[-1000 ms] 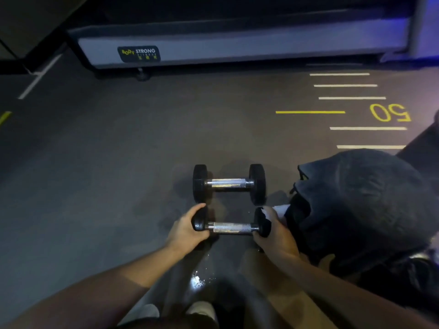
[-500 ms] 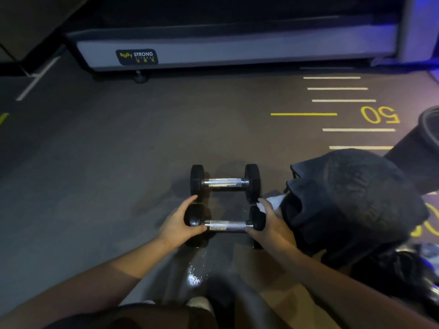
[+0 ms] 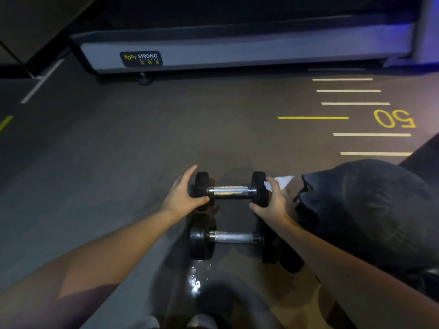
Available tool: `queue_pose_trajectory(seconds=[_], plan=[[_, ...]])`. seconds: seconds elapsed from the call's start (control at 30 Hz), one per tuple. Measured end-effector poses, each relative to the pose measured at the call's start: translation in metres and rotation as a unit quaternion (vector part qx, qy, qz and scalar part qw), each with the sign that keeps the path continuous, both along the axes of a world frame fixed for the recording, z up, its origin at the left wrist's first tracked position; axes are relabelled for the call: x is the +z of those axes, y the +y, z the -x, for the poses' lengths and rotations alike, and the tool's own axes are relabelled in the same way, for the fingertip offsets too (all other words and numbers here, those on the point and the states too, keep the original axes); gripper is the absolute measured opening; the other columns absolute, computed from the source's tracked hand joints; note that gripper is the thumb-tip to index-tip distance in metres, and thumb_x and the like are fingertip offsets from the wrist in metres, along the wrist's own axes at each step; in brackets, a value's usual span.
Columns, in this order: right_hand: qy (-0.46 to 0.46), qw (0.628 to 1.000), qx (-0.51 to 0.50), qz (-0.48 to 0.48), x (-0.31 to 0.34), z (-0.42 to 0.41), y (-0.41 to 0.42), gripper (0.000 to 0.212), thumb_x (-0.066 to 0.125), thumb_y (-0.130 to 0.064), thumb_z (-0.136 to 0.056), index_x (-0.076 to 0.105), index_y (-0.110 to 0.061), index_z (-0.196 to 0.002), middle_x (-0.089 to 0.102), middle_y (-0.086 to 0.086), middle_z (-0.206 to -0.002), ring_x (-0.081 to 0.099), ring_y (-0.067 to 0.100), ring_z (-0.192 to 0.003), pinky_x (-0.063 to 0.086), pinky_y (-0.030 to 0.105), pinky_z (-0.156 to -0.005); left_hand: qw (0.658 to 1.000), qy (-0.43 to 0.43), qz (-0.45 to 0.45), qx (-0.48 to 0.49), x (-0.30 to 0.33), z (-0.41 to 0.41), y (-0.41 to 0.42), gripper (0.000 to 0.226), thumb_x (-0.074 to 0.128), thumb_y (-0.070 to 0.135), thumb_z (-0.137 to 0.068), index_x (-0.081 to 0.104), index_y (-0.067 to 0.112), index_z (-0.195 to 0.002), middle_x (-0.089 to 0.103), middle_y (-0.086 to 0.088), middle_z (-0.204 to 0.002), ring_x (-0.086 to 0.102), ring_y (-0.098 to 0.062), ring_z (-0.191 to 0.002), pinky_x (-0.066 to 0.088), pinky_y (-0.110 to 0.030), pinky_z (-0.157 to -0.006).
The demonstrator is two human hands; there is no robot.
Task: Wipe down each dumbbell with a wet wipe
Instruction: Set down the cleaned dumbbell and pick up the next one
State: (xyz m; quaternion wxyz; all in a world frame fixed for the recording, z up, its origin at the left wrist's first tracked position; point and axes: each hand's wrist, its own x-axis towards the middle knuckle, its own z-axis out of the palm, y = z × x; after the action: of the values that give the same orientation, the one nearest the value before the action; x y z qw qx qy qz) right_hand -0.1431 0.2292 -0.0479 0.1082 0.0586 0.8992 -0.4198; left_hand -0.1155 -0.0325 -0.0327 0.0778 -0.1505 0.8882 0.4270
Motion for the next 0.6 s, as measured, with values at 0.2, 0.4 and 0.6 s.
queue_pose_trajectory(seconds=[0.2,0.4,0.6], plan=[[0.008,1.0,-0.005,-0.008,-0.02,0.034,-0.02,0.08,0.079,-0.01,-0.068,0.046,-0.019,-0.141,0.048,0.014,-0.126,0.051,0.026,-0.113,0.035,0.018,-0.09,0.996,-0.089,-0.01,-0.014,-0.022,0.03,0.002,0.113,0.087,0.025,-0.072,0.016,0.05,-0.155,0.049,-0.002,-0.147,0.039,-0.021,-0.142,0.029,-0.024,-0.113],[0.095,0.994,0.017,-0.058,-0.039,0.044,-0.025,0.052,0.051,-0.008,-0.068,0.054,-0.019,-0.119,0.059,0.005,-0.099,0.056,0.031,-0.089,0.049,0.037,-0.074,0.995,-0.097,-0.02,-0.014,-0.035,0.04,0.007,0.098,0.081,0.013,-0.074,0.029,0.043,-0.152,0.06,0.005,-0.124,0.06,-0.016,-0.112,0.043,-0.02,-0.092],[0.04,0.998,-0.017,-0.036,-0.035,0.04,-0.026,0.066,0.049,0.01,-0.073,0.054,-0.027,-0.127,0.061,0.003,-0.11,0.06,0.027,-0.101,0.037,0.022,-0.077,0.998,-0.062,-0.026,0.016,-0.033,0.034,0.018,0.085,0.071,0.004,-0.076,0.04,0.04,-0.146,0.065,0.007,-0.112,0.062,-0.012,-0.097,0.044,-0.017,-0.085]])
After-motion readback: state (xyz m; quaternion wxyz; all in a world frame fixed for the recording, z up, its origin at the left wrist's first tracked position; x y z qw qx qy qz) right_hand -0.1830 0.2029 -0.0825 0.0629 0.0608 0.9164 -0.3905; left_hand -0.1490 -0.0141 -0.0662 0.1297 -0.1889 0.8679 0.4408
